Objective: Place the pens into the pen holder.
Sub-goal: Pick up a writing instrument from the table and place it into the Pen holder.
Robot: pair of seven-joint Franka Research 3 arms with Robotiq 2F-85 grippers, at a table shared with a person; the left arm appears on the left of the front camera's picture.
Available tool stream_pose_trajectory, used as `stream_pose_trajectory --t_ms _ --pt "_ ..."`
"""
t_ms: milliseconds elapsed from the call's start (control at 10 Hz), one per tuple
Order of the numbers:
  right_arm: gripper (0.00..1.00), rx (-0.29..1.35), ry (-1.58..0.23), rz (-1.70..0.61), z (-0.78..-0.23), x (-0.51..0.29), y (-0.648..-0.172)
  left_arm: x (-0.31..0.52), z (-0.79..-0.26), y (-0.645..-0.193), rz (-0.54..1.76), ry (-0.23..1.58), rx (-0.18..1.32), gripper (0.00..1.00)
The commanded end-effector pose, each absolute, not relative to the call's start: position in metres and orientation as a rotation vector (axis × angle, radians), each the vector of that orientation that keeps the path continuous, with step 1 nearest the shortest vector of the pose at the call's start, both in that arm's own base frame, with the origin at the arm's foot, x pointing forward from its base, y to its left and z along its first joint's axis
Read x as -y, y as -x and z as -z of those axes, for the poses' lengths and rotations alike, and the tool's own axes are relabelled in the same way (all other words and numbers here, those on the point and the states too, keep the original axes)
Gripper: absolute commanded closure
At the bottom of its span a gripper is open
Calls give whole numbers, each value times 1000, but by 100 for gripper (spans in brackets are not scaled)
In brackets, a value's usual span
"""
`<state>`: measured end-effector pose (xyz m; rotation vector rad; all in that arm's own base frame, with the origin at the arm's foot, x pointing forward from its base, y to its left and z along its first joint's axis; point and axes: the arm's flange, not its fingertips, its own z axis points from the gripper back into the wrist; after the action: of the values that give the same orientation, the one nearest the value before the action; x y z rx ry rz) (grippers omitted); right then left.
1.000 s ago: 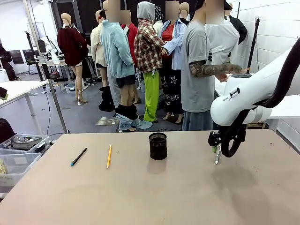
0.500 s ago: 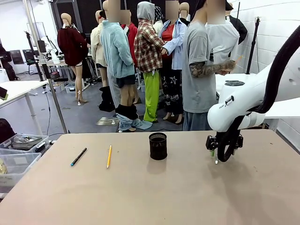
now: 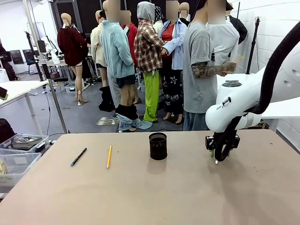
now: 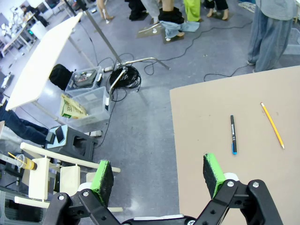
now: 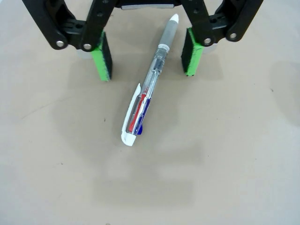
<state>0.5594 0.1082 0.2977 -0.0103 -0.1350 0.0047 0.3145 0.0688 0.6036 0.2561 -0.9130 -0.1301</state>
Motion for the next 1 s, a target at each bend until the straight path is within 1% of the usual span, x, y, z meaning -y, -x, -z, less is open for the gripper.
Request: stream_pose_trajectory --t_ms 0,100,600,700,800,900 --pt "88 128 18 -8 -295 -114 -566 -68 -604 -316 129 -267 916 0" --pt "100 118 36 11 -297 -114 -566 -68 -604 -316 129 -267 916 0" --pt "100 63 27 -27 -295 -115 -570 -68 -604 -316 129 -267 916 0" --pt "100 88 -26 -66 -301 -115 -565 -68 -604 -316 129 -267 916 0" --pt "100 167 -101 -144 -320 -115 -552 -68 -604 -316 129 -267 916 0" --pt "100 316 -168 -298 -348 -110 -535 -68 -604 -316 129 -267 916 0"
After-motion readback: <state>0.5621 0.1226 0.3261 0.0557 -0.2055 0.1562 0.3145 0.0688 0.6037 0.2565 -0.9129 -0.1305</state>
